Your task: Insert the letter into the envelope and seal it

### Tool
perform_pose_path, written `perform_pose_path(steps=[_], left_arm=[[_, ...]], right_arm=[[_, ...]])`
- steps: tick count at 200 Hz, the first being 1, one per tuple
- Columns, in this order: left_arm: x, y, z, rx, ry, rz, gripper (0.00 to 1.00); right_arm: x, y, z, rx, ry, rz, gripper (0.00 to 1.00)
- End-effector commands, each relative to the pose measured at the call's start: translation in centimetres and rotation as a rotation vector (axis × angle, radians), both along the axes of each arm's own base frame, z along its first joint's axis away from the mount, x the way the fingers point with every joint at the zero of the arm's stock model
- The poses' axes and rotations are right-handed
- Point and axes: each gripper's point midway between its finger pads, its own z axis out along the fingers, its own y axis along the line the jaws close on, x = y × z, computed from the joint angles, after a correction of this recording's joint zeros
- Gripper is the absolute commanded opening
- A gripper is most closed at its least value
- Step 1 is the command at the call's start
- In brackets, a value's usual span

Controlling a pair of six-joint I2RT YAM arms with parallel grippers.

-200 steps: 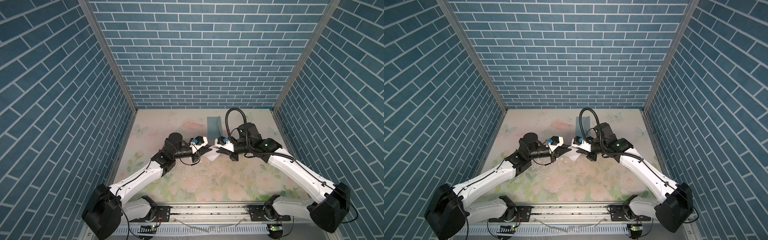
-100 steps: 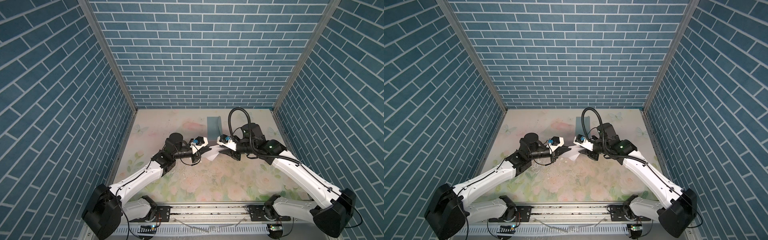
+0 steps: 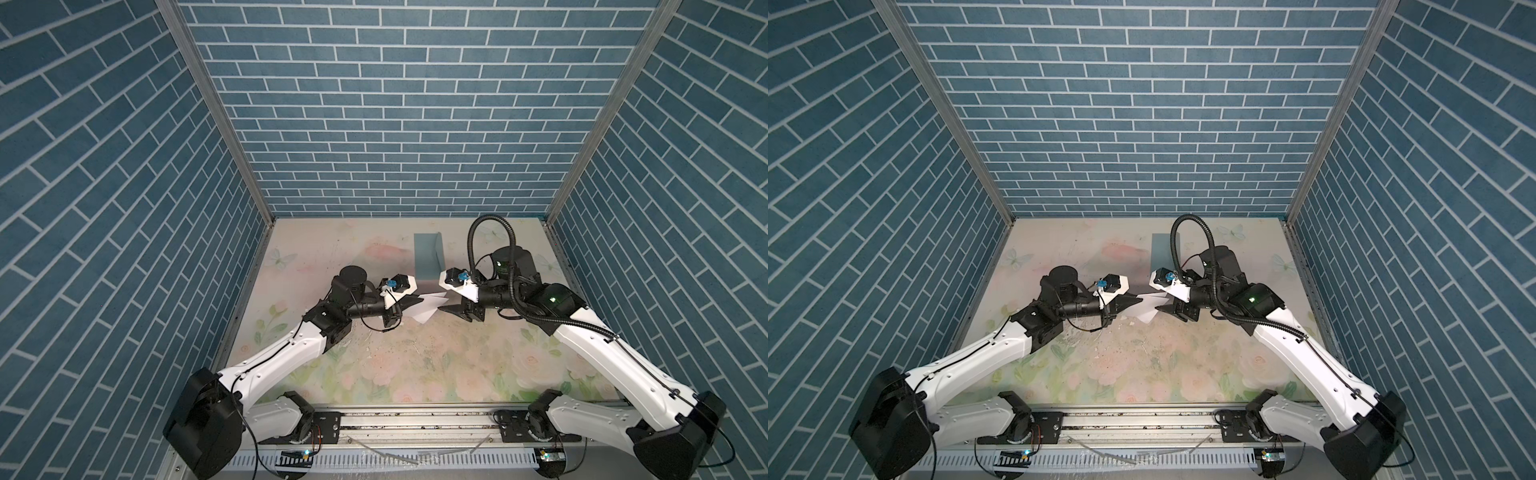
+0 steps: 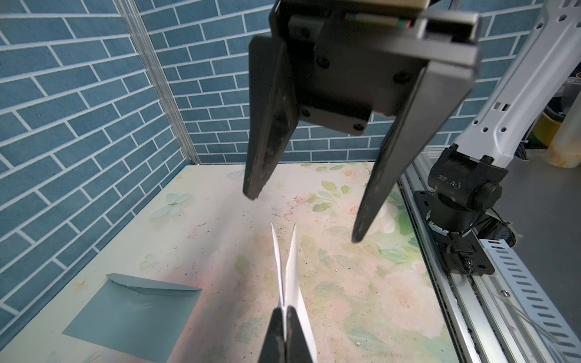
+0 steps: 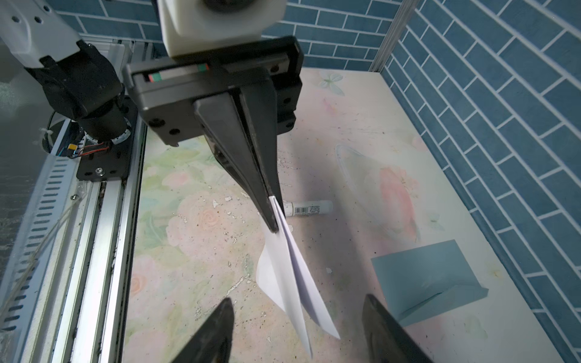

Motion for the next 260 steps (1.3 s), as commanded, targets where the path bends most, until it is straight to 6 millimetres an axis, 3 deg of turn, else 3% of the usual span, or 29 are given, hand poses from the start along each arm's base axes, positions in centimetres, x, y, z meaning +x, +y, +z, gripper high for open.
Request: perform_pose_path(steps=[1,50,156,178,213,260], left_arm=[[-0.3,-0.4,0.9,-0.009,-0.012,-0.029,0.0],[-0.5,-0.5,0.9,-0.01,-0.009,-0.038,0.0],[-0.9,-0.7,1.3,-0.016,-0.01,-0.059,0.0],[-1.0,-0.7,1.3,-0.017,-0.009,-0.065,0.0],[-1.1,-0.7,1.4,-0.02,-0.011,-0.073,0.0],[-1.2,-0.8,1.3,-0.019,-0.007,-0.077,0.0]], right_arm=[[-0.6,1.4,3.2,0.079,-0.025,0.077,0.56],[-0.3,2.3,2.6,0.079,0.006,0.104,0.34],[-0.5,2.7,1.0,0.021,0.063,0.142,0.04],[-0.6,2.8,0.8,0.017,0.071,0.146,0.04],[-0.6,2.8,0.7,0.015,0.077,0.149,0.14],[-0.6,2.8,0.3,0.006,0.082,0.152,0.06]])
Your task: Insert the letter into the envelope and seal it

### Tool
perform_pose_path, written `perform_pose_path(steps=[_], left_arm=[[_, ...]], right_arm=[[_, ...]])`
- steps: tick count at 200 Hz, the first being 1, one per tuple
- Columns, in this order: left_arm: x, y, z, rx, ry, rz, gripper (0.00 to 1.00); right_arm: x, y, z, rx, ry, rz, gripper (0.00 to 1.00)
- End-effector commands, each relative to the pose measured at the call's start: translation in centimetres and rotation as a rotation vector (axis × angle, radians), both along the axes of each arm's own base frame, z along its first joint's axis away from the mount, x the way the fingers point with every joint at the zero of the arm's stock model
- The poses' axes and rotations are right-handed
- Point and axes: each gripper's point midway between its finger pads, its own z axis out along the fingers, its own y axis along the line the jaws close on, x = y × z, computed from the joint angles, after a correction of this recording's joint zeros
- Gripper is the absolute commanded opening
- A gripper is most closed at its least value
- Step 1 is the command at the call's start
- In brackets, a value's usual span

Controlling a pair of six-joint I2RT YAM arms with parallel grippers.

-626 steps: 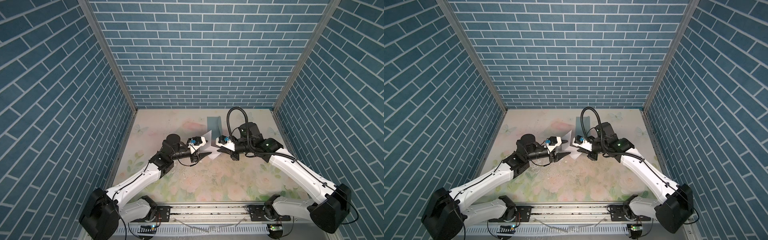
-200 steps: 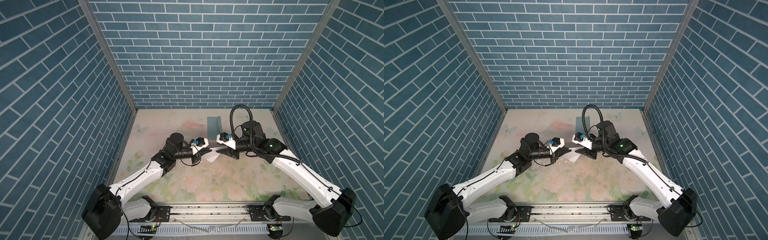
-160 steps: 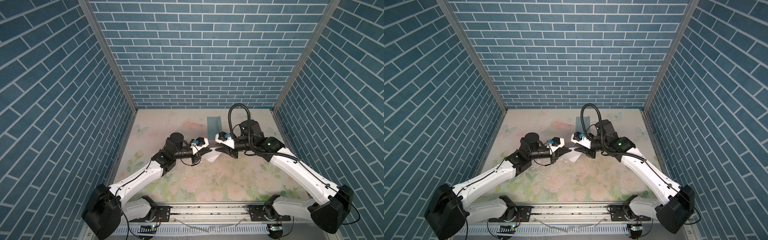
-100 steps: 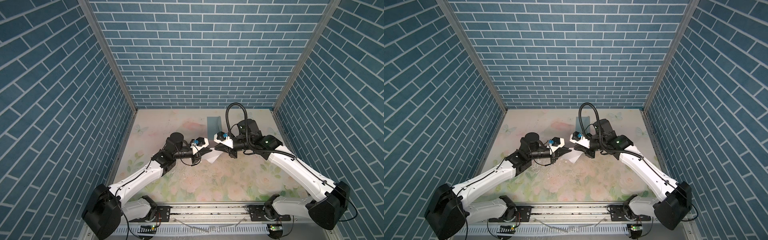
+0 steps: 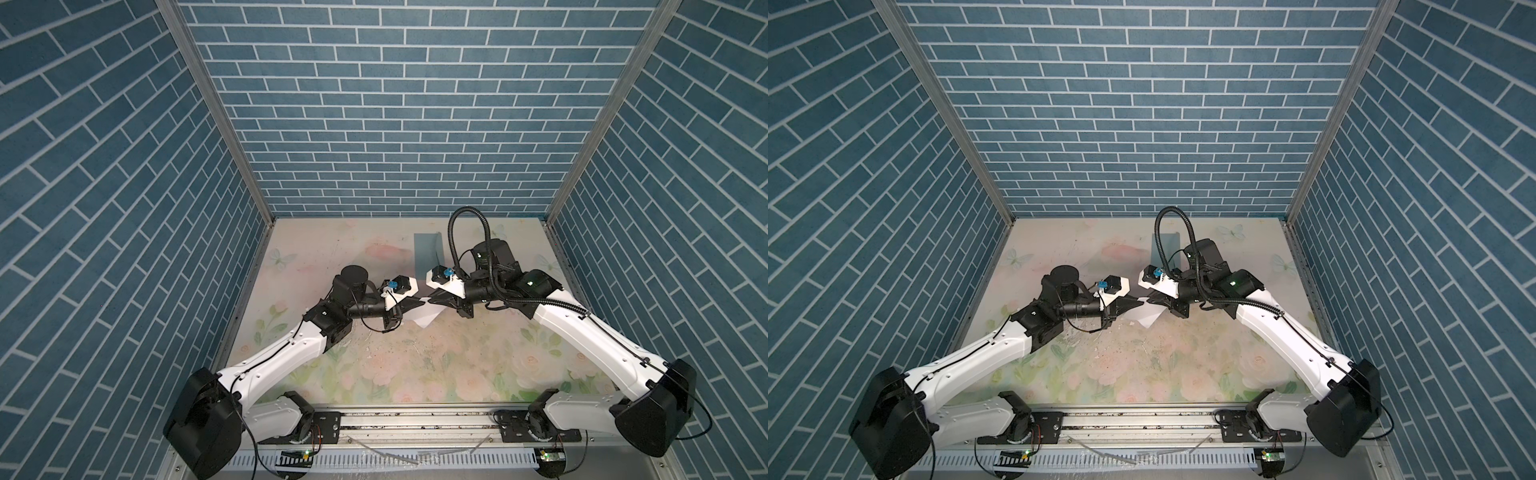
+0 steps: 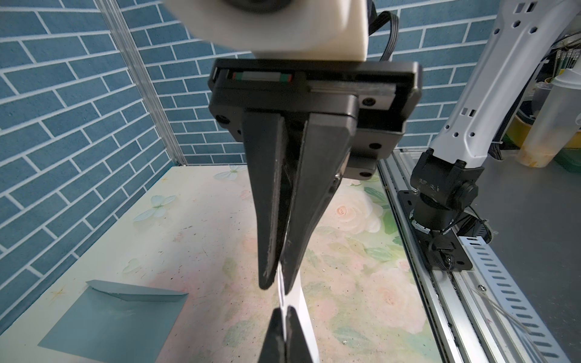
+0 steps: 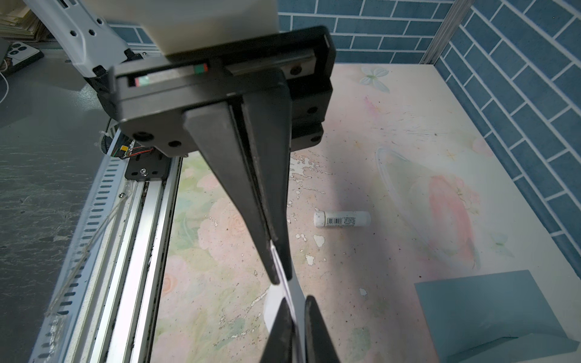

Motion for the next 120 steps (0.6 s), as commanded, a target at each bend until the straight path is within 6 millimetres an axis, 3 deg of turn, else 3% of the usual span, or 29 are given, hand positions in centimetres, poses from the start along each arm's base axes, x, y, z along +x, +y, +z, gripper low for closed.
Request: perform_pose_path(steps=[1,14,35,81,120], left_arm=[[-0.3,-0.5,1.3,-0.022,-0.027,-0.035,0.0],[-0.3,-0.5,1.2,-0.021,-0.025,-0.033,0.0],[-0.3,-0.5,1.0,-0.017,-0.024,-0.03,0.0],[-0.2,-0.4,0.3,-0.004,-0.01,-0.024,0.17],[-0.3,-0.4,-0.6,0.012,0.012,-0.028,0.13]], right_arm=[[-0.3,0.4,1.5,0.02,-0.024,0.037,0.06],[-0.3,0.4,1.5,0.02,-0.025,0.038,0.0],[-0.4,0.4,1.7,0.023,-0.034,0.046,0.0],[-0.6,0.1,1.8,0.026,-0.052,0.049,0.0],[-0.8,-0.2,1.7,0.022,-0.063,0.044,0.0]])
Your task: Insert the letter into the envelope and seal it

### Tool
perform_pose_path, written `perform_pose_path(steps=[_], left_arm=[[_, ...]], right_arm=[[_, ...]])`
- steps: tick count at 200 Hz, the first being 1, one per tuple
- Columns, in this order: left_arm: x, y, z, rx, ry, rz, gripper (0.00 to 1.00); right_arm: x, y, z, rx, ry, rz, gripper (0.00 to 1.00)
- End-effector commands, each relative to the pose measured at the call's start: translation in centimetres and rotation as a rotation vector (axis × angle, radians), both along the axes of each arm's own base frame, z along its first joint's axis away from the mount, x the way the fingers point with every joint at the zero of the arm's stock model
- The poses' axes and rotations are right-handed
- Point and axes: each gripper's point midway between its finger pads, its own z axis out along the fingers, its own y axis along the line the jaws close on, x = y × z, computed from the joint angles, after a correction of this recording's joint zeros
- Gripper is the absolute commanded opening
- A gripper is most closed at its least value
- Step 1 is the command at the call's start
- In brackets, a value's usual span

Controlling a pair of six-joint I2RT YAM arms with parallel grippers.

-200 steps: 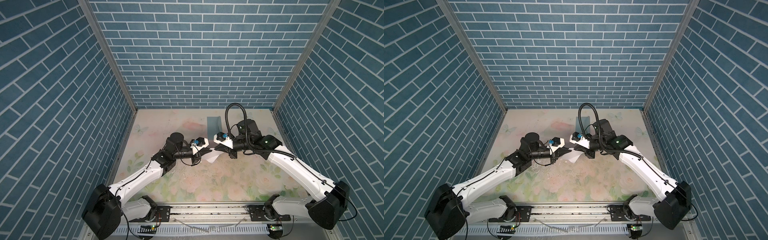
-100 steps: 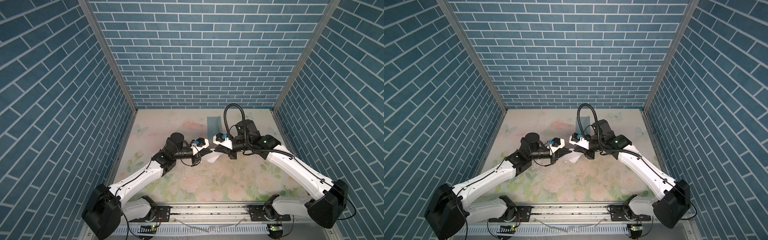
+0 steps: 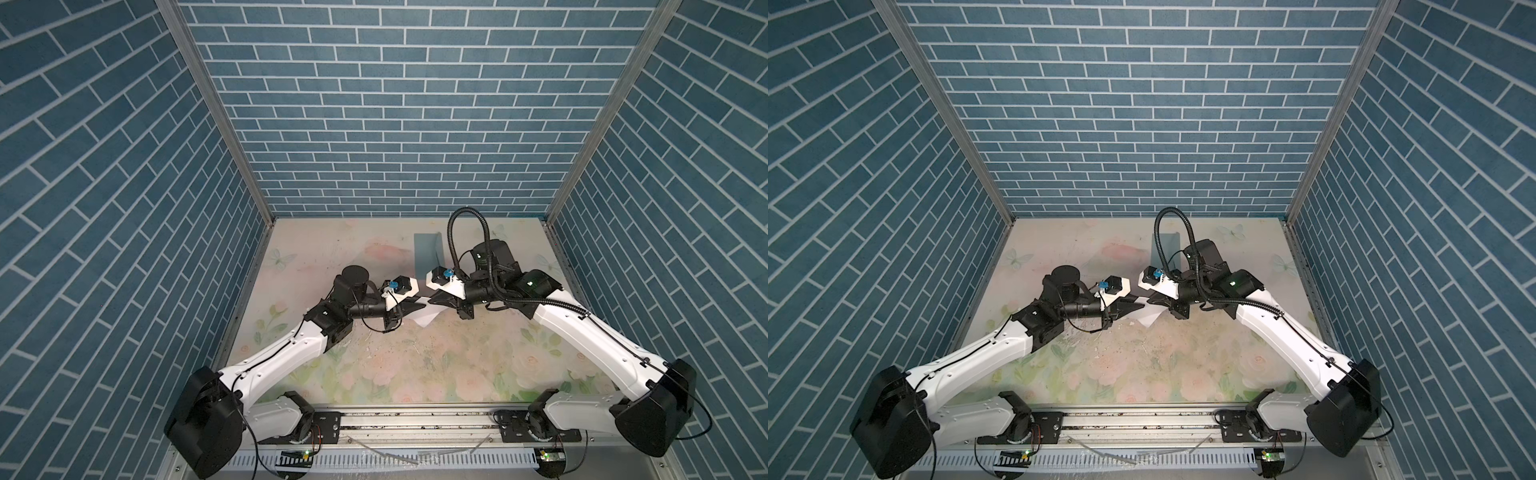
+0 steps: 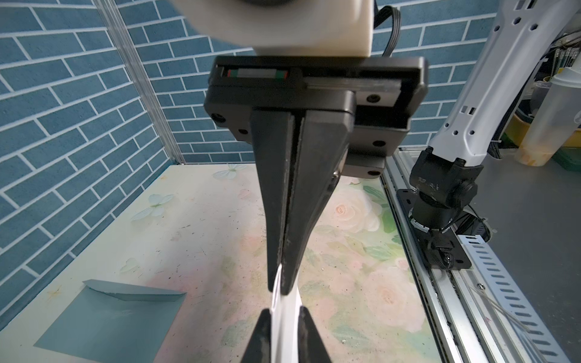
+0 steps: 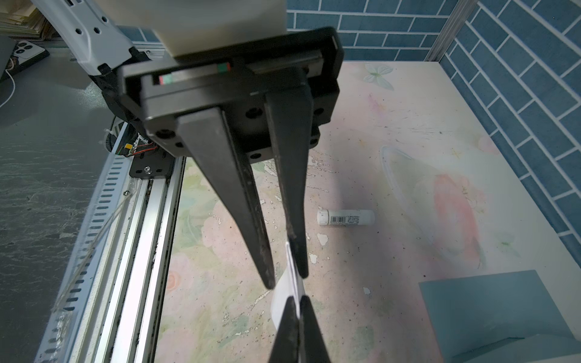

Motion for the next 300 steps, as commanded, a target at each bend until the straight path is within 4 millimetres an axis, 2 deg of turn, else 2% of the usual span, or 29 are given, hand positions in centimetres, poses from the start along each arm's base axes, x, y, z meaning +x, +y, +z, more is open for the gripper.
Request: perform_pose_path(steps=[1,49,74,82,89,132,146,174,205,216,235,255,288,300], left_arm=[[-0.3,-0.3,-0.2,0.006,0.007,-0.025,0.12],[-0.3,-0.3,-0.7,0.015,0.017,-0.022,0.0],[-0.2,-0.3,-0.8,0.017,0.016,-0.018,0.0],[-0.2,-0.2,-0.9,0.02,0.017,-0.013,0.06],[-0.2,-0.2,-1.0,0.021,0.018,-0.012,0.08],[-0.1,-0.1,-1.6,0.032,0.023,0.0,0.1],[-0.1,0.0,-1.7,0.035,0.022,0.003,0.09],[-0.1,0.1,-2.1,0.044,0.022,0.008,0.0],[0.0,0.2,-2.5,0.056,0.025,0.014,0.0],[0.0,0.3,-2.6,0.061,0.029,0.019,0.08],[0.0,0.3,-2.8,0.065,0.03,0.021,0.1],[0.0,0.4,-3.0,0.068,0.035,0.024,0.1],[-0.1,0.5,-3.2,0.072,0.033,0.027,0.0],[-0.1,0.5,-3.1,0.071,0.03,0.028,0.0]], right_arm=[[-0.6,-0.1,1.7,0.025,-0.069,0.038,0.0],[-0.6,-0.4,1.8,0.028,-0.094,0.028,0.0],[-0.6,-0.6,1.9,0.03,-0.108,0.024,0.0],[-0.5,-0.6,2.0,0.03,-0.114,0.02,0.0],[-0.5,-0.7,2.0,0.029,-0.117,0.019,0.0],[-0.5,-1.1,2.2,0.026,-0.145,0.003,0.0],[-0.6,-1.2,2.3,0.025,-0.151,0.001,0.0],[-0.6,-1.5,2.2,0.019,-0.157,-0.007,0.0],[-0.5,-1.7,2.3,0.016,-0.168,-0.015,0.0],[-0.5,-1.8,2.3,0.016,-0.172,-0.019,0.0],[-0.4,-2.0,2.4,0.016,-0.177,-0.026,0.0],[-0.4,-2.1,2.4,0.015,-0.18,-0.031,0.0],[-0.3,-2.3,2.5,0.013,-0.185,-0.035,0.0],[-0.3,-2.4,2.5,0.013,-0.185,-0.039,0.0]])
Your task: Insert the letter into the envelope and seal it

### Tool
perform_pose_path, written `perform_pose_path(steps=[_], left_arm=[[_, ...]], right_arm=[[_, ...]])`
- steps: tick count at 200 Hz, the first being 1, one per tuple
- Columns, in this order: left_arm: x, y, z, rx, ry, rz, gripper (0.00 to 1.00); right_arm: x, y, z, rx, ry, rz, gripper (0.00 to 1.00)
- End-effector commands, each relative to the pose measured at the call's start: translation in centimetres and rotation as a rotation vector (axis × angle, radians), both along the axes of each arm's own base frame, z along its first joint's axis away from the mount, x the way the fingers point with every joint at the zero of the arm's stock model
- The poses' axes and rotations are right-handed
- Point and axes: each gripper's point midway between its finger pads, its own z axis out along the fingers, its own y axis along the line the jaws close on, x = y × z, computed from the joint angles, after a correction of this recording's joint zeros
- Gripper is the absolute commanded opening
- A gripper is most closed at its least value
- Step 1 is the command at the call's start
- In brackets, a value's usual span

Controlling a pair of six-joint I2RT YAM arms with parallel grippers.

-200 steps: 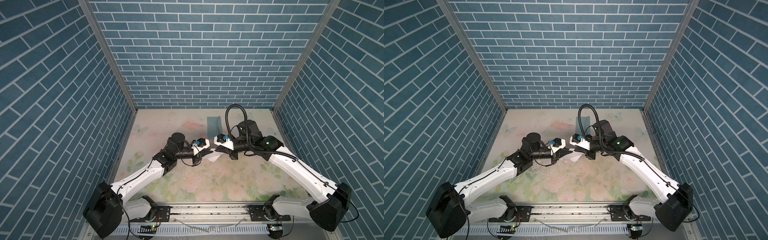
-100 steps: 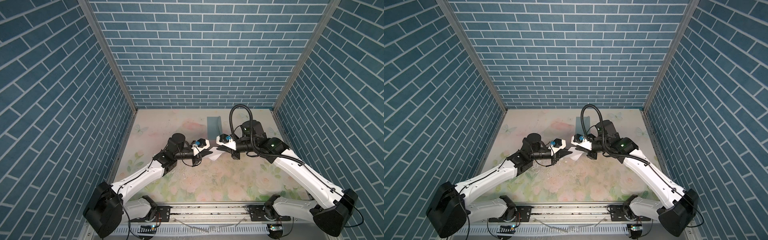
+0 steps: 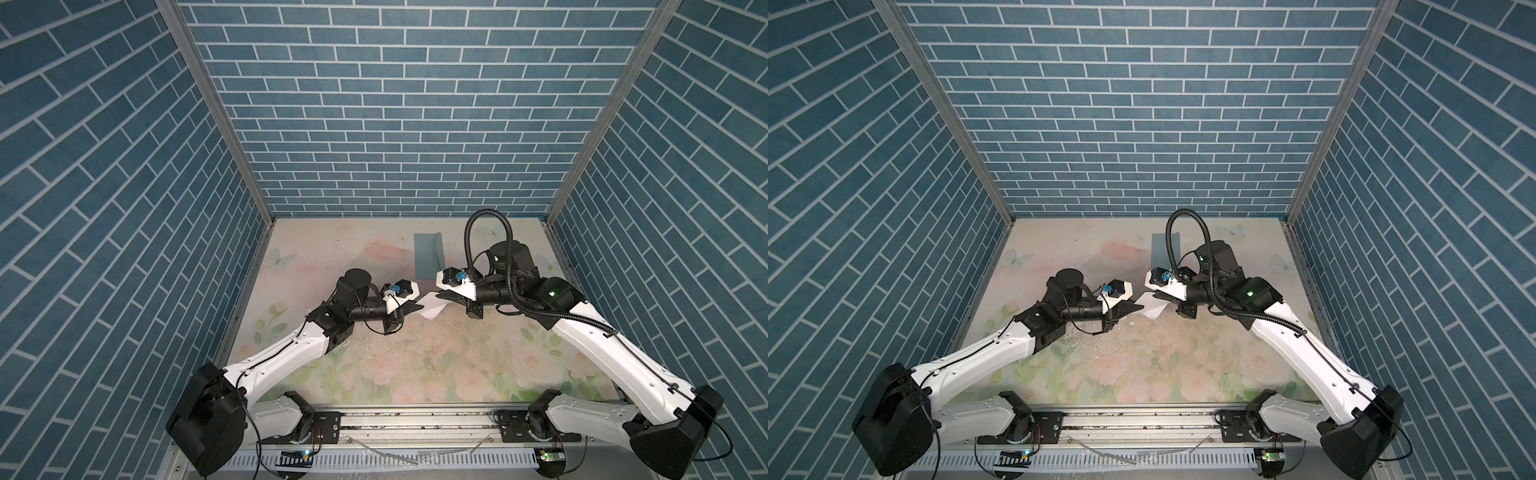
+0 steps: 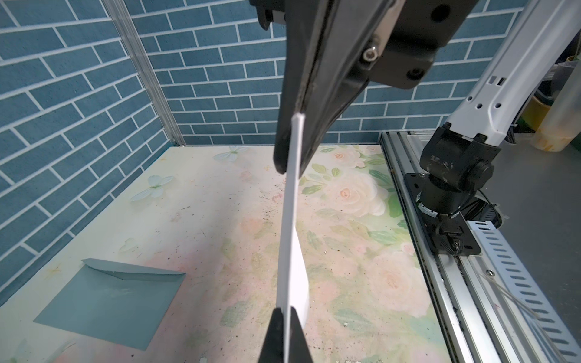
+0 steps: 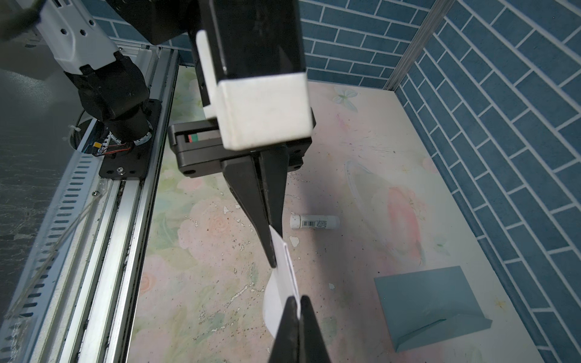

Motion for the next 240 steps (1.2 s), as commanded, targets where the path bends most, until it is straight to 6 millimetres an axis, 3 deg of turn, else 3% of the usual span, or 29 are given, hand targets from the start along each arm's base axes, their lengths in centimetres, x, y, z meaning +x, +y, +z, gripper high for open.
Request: perform_pose_path(steps=[1,23,37,52,57,135,152,180,217,240], left_arm=[[-0.3,0.2,-1.0,0.024,0.017,0.0,0.0],[-0.2,0.3,-1.1,0.026,0.015,0.006,0.0],[-0.2,0.3,-1.0,0.026,0.01,0.011,0.08],[-0.1,0.3,-1.0,0.027,0.009,0.013,0.09],[-0.4,0.5,-1.9,0.041,0.026,0.013,0.09],[-0.4,0.7,-2.6,0.053,0.033,0.022,0.0],[-0.3,0.8,-2.8,0.056,0.034,0.028,0.09],[-0.3,0.8,-3.0,0.06,0.037,0.03,0.11],[-0.4,0.8,-3.1,0.062,0.038,0.028,0.0],[-0.3,0.8,-3.1,0.061,0.035,0.03,0.0]], right_arm=[[-0.2,-0.6,-0.7,-0.019,-0.035,0.016,0.0],[-0.2,-0.7,-0.7,-0.021,-0.036,0.009,0.0],[-0.2,-0.8,-0.7,-0.021,-0.038,0.008,0.0],[-0.1,-1.0,-0.6,-0.021,-0.041,0.002,0.0],[-0.1,-1.0,-0.6,-0.02,-0.041,0.001,0.0],[0.1,-1.4,-0.5,-0.02,-0.042,-0.013,0.0],[0.1,-1.5,-0.5,-0.021,-0.043,-0.015,0.0],[0.1,-1.6,-0.4,-0.019,-0.047,-0.02,0.0],[0.0,-1.7,-0.4,-0.017,-0.045,-0.017,0.0],[0.1,-1.6,-0.4,-0.016,-0.041,-0.015,0.0]])
